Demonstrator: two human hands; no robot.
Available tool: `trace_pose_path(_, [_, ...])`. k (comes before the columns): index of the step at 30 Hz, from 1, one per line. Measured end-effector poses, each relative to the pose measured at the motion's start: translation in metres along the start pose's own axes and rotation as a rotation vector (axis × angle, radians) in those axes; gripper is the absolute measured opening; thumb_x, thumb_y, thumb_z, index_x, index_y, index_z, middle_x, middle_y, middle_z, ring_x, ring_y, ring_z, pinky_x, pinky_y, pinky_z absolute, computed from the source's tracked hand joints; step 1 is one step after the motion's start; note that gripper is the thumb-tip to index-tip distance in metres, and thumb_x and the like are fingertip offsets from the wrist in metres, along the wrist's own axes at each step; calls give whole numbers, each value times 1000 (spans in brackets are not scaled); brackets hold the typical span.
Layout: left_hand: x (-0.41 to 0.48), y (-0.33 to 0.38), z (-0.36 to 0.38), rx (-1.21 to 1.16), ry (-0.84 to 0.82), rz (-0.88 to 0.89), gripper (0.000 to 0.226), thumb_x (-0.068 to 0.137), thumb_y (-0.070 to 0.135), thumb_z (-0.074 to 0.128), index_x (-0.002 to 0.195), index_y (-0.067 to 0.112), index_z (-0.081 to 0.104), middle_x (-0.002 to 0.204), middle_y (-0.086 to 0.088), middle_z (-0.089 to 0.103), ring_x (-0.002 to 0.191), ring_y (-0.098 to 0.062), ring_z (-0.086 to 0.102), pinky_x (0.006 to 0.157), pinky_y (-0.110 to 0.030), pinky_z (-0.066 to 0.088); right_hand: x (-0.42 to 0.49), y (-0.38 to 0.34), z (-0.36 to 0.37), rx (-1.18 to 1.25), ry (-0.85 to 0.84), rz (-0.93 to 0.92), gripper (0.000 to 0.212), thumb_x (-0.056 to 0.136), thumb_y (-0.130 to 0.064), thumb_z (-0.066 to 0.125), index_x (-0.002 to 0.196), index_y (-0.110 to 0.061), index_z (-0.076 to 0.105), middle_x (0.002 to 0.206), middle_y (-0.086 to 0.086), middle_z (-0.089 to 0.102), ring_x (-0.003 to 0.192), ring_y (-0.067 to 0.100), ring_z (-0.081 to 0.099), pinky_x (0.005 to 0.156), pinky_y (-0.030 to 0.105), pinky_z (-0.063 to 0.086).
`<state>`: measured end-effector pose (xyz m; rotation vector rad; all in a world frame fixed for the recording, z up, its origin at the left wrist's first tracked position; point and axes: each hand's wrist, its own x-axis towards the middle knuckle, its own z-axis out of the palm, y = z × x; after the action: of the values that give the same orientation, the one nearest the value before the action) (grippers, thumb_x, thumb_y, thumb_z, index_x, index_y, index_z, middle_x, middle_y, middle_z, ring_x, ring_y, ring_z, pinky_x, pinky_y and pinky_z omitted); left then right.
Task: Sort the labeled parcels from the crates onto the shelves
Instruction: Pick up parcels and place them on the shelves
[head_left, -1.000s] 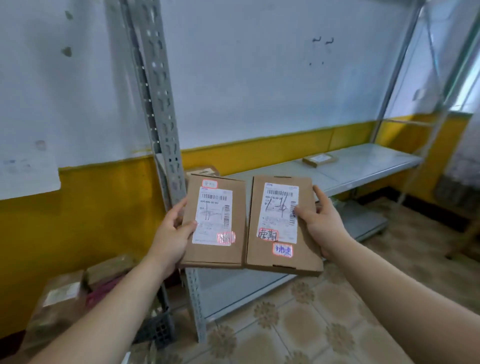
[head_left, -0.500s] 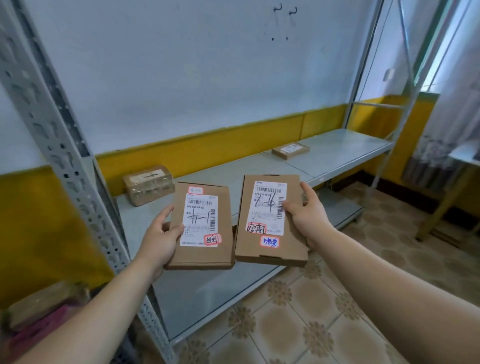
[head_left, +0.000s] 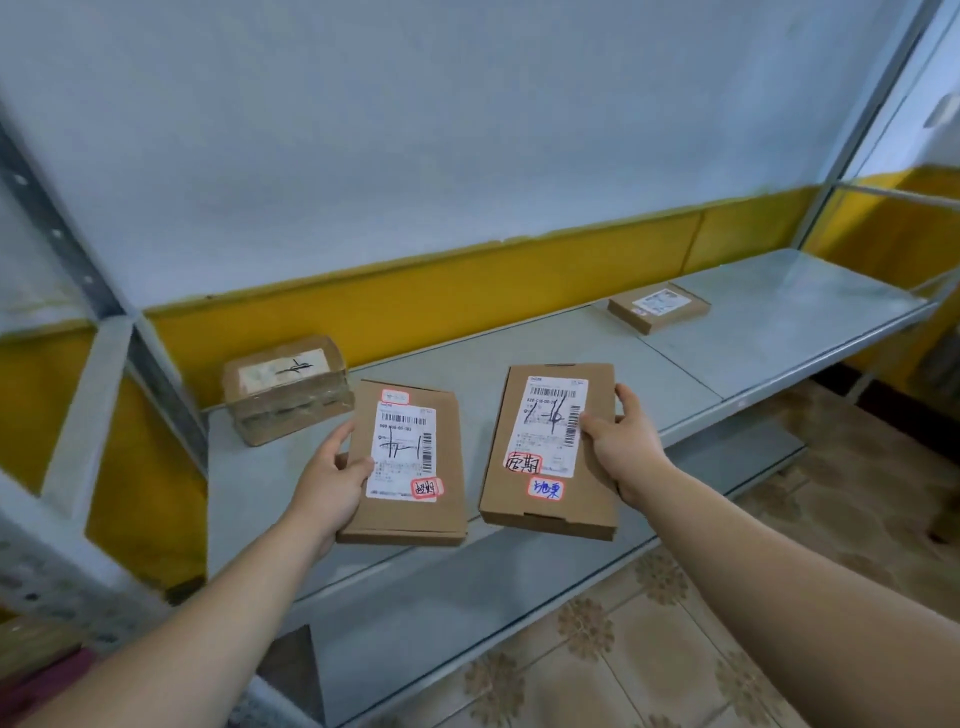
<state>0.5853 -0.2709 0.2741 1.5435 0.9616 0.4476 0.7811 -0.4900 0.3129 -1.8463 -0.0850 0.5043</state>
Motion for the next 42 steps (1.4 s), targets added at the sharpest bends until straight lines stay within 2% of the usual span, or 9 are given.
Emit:
trace_pose_path(3, [34, -6, 21, 30, 31, -36, 59, 97, 6, 52, 147, 33, 36, 117, -8, 64, 83, -18, 67, 60, -26, 49, 54, 2, 11, -14, -49, 12, 63, 100, -19, 55, 153, -30, 21, 117, 6, 62, 86, 26, 68, 68, 44, 58])
trace_pose_path(11, [126, -1, 94, 142, 160, -135, 58, 98, 7, 50, 150, 26, 32, 135, -5, 51, 108, -23, 57, 84, -27, 40, 228, 5, 31, -92, -189, 63, 58, 101, -15, 49, 151, -29, 23, 112, 5, 62, 83, 25, 66, 57, 36, 52])
trace_pose_path(15, [170, 8, 118, 281, 178, -161, 54, 98, 5, 45, 148, 22, 35, 132, -2, 55, 112, -22, 56, 85, -27, 39, 289, 4, 40, -189, -167, 55, 62, 96, -21, 55, 149, -33, 25, 121, 2, 61, 102, 32, 64, 87, 53, 55])
trace_pose_path(19, [206, 5, 128, 466, 187, -158, 58, 91, 6, 54, 145, 21, 40, 136, -7, 57, 112, -26, 59, 92, -34, 48, 323, 7, 44, -270, -196, -2, 75, 81, -39, 63, 147, -31, 29, 129, 0, 57, 114, 29, 60, 95, 52, 52])
trace_pose_path(22, [214, 1, 141, 718, 187, -129, 63, 82, 36, 62, 142, 26, 44, 137, -6, 50, 127, -29, 46, 103, -45, 42, 329, 9, 44, -514, -216, -72, 80, 82, -38, 67, 150, -27, 27, 146, 10, 40, 130, 34, 47, 106, 50, 42])
trace_pose_path(24, [210, 2, 157, 919, 131, -133, 75, 77, 62, 56, 143, 32, 37, 142, -3, 40, 134, -28, 34, 104, -48, 36, 330, 10, 40, -802, -263, -241, 78, 88, -39, 67, 152, -29, 23, 157, 10, 24, 143, 33, 28, 115, 48, 28])
trace_pose_path(28, [195, 2, 181, 1156, -87, -196, 107, 68, 91, 38, 152, 35, 2, 160, -8, -9, 145, -41, -11, 111, -64, 7, 327, 16, 31, -1283, -606, -566, 80, 90, -68, 48, 156, -40, 12, 166, -2, -5, 152, 22, -9, 121, 41, -2])
trace_pose_path(38, [245, 11, 155, 1351, -387, -27, 113, 68, 86, 51, 151, 41, -11, 159, 2, -24, 143, -42, -23, 115, -60, -4, 343, 25, 43, -1311, -495, -456, 74, 95, -70, 30, 157, -40, 3, 166, -3, -8, 152, 18, -12, 123, 45, 3])
trace_pose_path(42, [278, 32, 149, 1484, -509, 3, 105, 78, 63, 63, 150, 43, -11, 159, 9, -23, 146, -29, -22, 116, -60, -3, 382, 15, 42, -1284, -376, -412, 76, 91, -74, 31, 155, -37, 13, 166, 3, 3, 152, 24, -3, 121, 51, 7])
